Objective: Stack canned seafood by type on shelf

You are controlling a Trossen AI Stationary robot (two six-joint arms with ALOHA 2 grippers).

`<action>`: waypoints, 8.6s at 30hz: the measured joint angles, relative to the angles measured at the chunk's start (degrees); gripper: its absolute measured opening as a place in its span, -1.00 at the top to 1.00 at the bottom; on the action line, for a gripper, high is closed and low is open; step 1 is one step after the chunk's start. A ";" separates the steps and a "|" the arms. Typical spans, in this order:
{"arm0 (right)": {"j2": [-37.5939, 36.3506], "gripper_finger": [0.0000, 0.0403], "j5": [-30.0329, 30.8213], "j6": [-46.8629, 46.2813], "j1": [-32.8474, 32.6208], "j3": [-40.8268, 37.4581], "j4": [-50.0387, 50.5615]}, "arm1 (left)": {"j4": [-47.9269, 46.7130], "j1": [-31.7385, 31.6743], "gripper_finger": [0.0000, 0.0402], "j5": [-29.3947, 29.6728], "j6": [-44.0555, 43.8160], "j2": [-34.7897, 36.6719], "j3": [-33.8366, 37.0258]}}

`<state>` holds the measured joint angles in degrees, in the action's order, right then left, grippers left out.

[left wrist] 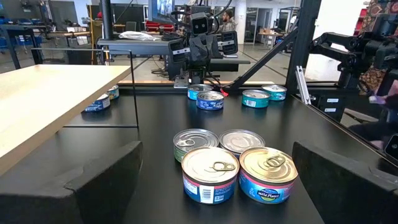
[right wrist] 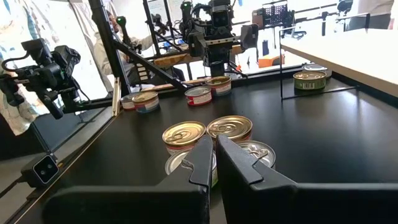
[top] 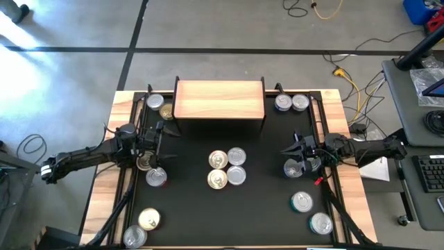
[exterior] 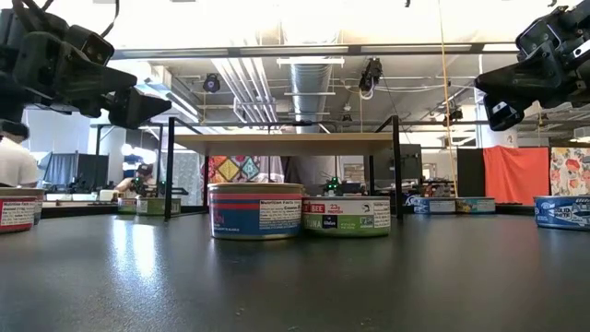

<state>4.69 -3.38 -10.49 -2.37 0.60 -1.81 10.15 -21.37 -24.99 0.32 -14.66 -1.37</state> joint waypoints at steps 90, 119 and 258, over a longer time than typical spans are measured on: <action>79.22 0.33 15.24 -3.95 -21.38 40.26 -6.19 | 1.48 -0.11 -0.97 9.49 -12.81 -0.66 0.00; 79.26 0.52 28.02 -0.09 -30.33 39.96 -6.96 | 44.35 47.67 -0.97 26.09 4.00 -33.84 -3.81; 98.30 -0.99 44.11 -11.87 -35.07 28.94 -37.43 | 10.71 40.84 -0.97 49.85 -12.85 -104.43 -60.56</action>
<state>102.99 40.73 -22.36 -37.44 29.54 -39.25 20.87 19.48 24.85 -12.54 -119.09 -61.92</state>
